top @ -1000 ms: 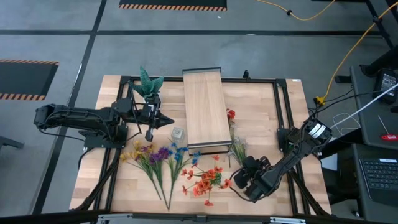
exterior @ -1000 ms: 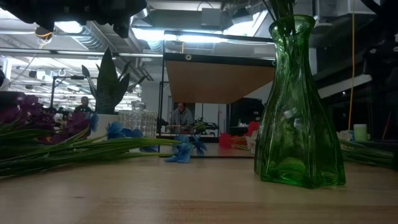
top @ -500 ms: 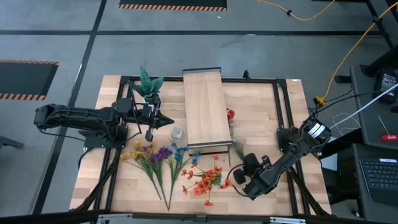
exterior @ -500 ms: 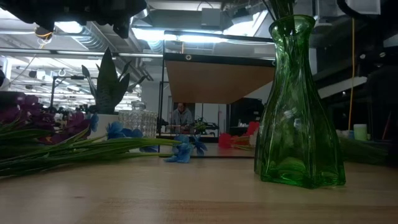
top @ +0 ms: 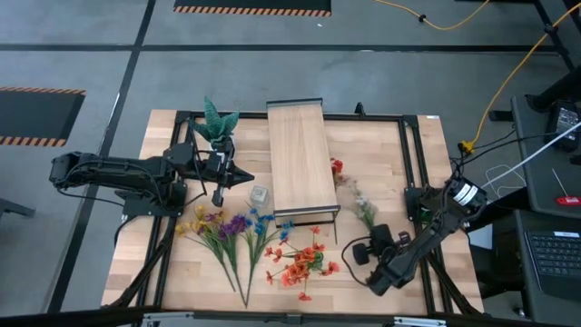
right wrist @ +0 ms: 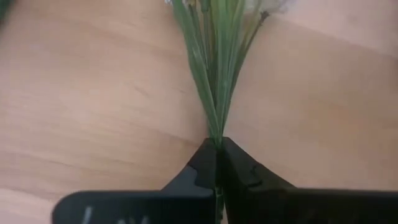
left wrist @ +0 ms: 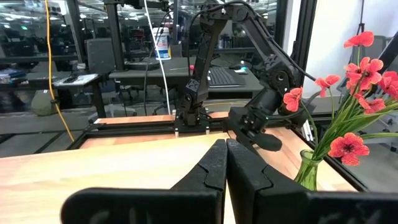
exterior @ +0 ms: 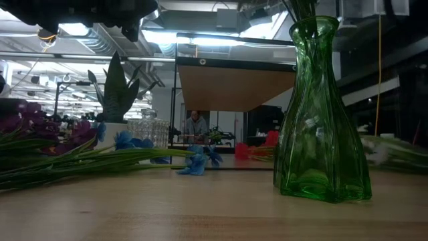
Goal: Pick and place flowers into a vace then onto a shelf
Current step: Put the white flowers into the green vase
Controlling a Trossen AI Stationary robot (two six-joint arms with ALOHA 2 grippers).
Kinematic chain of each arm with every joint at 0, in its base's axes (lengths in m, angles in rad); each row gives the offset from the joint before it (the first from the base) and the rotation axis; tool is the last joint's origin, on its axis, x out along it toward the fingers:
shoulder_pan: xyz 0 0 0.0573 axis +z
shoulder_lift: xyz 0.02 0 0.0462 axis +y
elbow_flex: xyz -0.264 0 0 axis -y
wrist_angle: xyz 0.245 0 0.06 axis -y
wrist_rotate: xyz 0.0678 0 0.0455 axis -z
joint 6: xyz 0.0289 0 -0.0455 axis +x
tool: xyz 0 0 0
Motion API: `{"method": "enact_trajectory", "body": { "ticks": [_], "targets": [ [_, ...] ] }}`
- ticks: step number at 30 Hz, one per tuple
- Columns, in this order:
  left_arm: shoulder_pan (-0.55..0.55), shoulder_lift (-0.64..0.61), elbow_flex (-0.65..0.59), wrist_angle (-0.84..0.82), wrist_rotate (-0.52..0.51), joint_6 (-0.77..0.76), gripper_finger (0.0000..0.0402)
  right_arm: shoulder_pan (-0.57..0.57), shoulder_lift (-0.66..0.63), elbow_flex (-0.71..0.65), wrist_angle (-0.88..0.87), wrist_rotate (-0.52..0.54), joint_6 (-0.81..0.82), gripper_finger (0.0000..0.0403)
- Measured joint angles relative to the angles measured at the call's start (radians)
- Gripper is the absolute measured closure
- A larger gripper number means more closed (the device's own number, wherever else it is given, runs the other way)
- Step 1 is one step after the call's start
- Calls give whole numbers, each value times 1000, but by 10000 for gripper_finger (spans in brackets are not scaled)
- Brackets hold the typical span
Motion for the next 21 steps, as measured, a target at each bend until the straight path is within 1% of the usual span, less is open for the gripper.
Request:
{"method": "enact_trajectory", "body": {
  "ticks": [4, 9, 14, 18, 21],
  "targets": [
    [0, 0, 0, -4, 0, -17, 398, 30, -10, -1, -40, -21, 53, 399],
    [0, 0, 0, -27, 6, -19, 398, 63, -48, -1, -76, 0, 83, 399],
    [0, 0, 0, -32, 6, -19, 398, 79, -101, -1, -100, 98, 80, 399],
    [0, 0, 0, -30, 7, -19, 398, 106, -177, 0, -131, 188, 76, 399],
    [0, 0, 0, -30, 7, -19, 398, 124, -238, 1, -184, 230, 77, 399]
  ]
}}
